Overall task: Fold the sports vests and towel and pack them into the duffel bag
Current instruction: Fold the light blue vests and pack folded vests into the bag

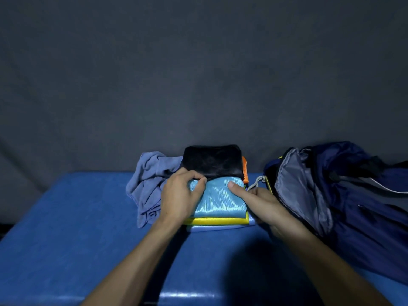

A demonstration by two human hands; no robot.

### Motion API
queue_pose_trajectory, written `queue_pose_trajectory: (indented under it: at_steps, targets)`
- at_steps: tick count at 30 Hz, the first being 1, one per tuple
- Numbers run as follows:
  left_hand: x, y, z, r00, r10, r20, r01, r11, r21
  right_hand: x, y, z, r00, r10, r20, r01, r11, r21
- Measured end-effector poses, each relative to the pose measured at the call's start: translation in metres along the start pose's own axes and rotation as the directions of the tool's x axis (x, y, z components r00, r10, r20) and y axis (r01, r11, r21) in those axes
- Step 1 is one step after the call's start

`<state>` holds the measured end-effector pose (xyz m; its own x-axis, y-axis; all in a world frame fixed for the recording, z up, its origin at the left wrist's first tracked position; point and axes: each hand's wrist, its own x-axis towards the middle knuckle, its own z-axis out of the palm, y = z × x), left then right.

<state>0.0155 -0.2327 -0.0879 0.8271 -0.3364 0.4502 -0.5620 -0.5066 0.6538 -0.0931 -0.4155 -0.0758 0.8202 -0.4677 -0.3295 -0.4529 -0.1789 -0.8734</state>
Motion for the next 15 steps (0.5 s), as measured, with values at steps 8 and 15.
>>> queue_pose_trajectory:
  at_steps: [8, 15]
  targets:
    - [-0.01, 0.003, -0.003, 1.0, -0.02, 0.007, 0.021, 0.999, -0.038, 0.001, 0.023, 0.013, 0.993, 0.118, -0.003, -0.113, 0.953, 0.282]
    - [-0.025, 0.017, 0.003, 0.998, -0.039, 0.056, 0.043, 0.997, -0.058, -0.014, 0.021, 0.006, 0.987, 0.139, 0.079, -0.157, 0.94, 0.302]
